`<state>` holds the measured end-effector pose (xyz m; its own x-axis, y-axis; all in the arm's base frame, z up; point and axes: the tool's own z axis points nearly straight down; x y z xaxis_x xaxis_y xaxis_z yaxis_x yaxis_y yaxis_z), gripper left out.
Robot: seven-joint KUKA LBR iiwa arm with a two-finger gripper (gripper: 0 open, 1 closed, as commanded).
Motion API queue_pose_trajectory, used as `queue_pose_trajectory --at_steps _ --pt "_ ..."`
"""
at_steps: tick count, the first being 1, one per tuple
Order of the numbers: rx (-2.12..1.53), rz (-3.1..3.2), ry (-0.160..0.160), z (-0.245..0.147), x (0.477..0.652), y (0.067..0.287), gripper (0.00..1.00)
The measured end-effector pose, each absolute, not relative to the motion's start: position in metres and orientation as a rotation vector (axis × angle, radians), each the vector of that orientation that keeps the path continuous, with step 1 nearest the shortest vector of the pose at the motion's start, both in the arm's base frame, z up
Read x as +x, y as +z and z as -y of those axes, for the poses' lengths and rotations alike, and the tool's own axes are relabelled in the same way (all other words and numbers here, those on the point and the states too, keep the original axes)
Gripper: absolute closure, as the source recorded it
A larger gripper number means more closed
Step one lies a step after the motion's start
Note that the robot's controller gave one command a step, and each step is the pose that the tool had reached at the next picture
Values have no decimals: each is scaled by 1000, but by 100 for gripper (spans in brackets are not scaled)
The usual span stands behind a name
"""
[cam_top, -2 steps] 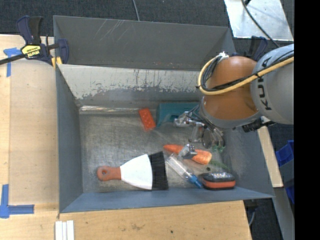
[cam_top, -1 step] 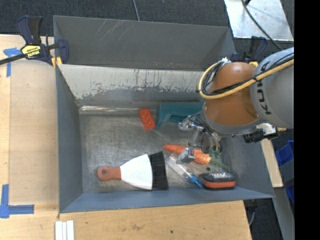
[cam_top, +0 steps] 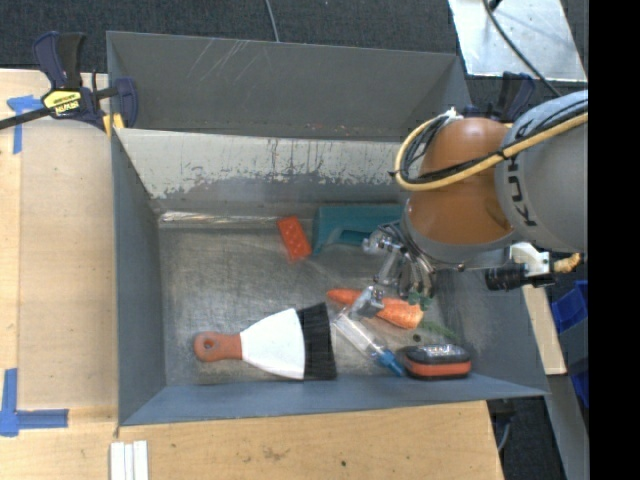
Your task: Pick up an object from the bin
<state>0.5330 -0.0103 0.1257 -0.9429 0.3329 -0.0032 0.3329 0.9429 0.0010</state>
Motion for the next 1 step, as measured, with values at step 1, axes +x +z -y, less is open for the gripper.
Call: queue_pose_trajectory --at_steps 1 --pt "656 -3040 10 23 547 96 0"
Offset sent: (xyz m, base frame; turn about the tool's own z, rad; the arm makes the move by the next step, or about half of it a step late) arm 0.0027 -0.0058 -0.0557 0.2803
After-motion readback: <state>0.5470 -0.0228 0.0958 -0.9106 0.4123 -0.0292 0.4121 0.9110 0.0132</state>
